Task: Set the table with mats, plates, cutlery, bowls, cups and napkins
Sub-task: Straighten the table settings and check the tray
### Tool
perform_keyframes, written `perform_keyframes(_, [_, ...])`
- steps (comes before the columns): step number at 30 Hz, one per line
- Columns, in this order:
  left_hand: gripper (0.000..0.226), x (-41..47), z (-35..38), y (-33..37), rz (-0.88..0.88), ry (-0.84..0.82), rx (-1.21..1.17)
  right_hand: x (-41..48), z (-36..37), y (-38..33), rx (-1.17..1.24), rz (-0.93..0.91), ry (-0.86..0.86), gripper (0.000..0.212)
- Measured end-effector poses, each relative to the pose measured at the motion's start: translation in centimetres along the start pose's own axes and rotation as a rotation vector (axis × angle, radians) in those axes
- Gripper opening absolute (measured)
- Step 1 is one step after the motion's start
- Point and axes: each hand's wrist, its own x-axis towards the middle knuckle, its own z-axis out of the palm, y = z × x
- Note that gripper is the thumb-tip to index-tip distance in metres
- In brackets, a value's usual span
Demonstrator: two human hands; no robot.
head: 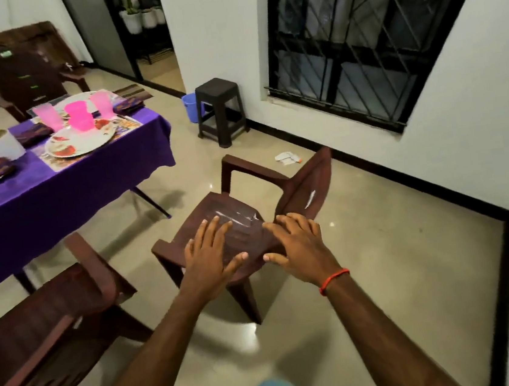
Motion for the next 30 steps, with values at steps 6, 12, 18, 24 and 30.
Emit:
perform_keyframes(6, [0.084, 5.3, 1.9, 5.6, 0.109, 0.001, 0.013, 0.0, -2.6, 6.2, 0.038, 0.085, 0.029, 0.065])
perform_keyframes(12, [0.083, 13.4, 5.0, 10.8, 0.179, -0.01, -0.017, 2.4, -4.5, 13.6, -0.044, 0.086, -0.011, 0.065])
perform_keyframes(18, [0.093, 23.0, 8.5, 16.7, 0.225, -0.069, -0.012, 6.2, -6.9, 22.4, -0.079, 0.162, -0.049, 0.067])
perform_keyframes(24, [0.085, 30.9, 10.8, 21.3, 0.283, -0.097, -0.038, 10.4, -9.0, 29.9, -0.087, 0.223, -0.052, 0.079])
perform_keyframes(30, [0.084, 36.1, 12.7, 23.3, 0.289, -0.115, -0.012, 14.7, -9.0, 34.9, -0.029, 0.24, -0.069, 0.085])
